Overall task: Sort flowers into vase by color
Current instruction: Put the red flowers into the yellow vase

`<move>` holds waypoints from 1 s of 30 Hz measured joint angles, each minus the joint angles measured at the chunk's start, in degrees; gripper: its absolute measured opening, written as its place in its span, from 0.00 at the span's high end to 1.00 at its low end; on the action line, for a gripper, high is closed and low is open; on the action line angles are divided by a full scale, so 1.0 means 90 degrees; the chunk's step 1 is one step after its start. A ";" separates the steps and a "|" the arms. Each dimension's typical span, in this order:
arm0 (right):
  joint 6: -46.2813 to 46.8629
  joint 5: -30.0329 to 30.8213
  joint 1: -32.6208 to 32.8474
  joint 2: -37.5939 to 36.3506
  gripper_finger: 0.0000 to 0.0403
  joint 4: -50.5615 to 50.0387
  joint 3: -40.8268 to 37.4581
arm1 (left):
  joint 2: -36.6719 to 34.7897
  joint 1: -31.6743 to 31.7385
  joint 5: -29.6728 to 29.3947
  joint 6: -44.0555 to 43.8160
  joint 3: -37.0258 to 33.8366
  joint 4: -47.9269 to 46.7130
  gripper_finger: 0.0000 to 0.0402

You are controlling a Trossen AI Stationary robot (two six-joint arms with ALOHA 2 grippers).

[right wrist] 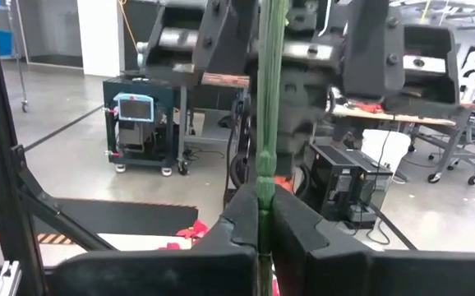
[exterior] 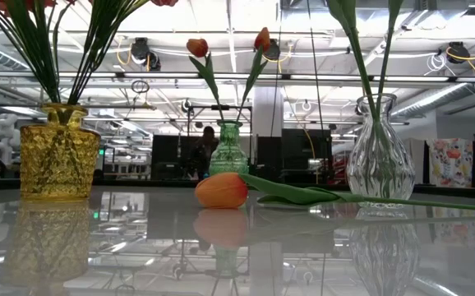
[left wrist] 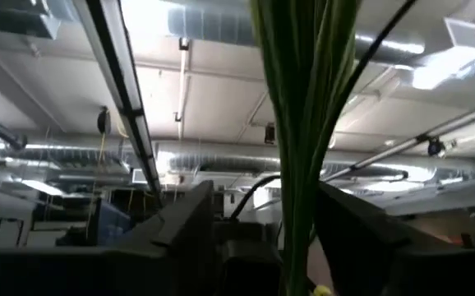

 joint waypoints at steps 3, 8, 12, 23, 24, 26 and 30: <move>0.0006 -0.0003 -0.0003 0.0000 0.99 -0.0044 -0.0002 | -0.0271 0.0000 -0.0162 -0.0335 0.0156 -0.0580 0.43; 0.0044 -0.0003 -0.0034 0.0000 0.99 -0.0107 0.0000 | -0.0376 0.0001 -0.0190 -0.0366 0.0847 -0.2247 0.42; 0.0046 -0.0003 -0.0036 0.0000 0.99 -0.0114 0.0000 | -0.0189 0.0002 -0.0137 -0.0295 0.1387 -0.3223 0.42; 0.0070 0.0028 -0.0049 0.0002 0.99 -0.0113 0.0000 | -0.0112 -0.0012 0.0226 -0.0203 0.1885 -0.3985 0.63; 0.0070 0.0028 -0.0049 0.0002 0.99 -0.0113 0.0000 | -0.0139 -0.0012 0.0227 -0.0203 0.1885 -0.4006 0.65; 0.0070 0.0031 -0.0049 0.0002 0.99 -0.0101 0.0000 | -0.0221 -0.0012 0.0229 -0.0203 0.1885 -0.4025 0.67; 0.0070 0.0033 -0.0049 0.0005 0.99 -0.0096 0.0000 | -0.0337 -0.0012 0.0234 -0.0205 0.1885 -0.4184 0.68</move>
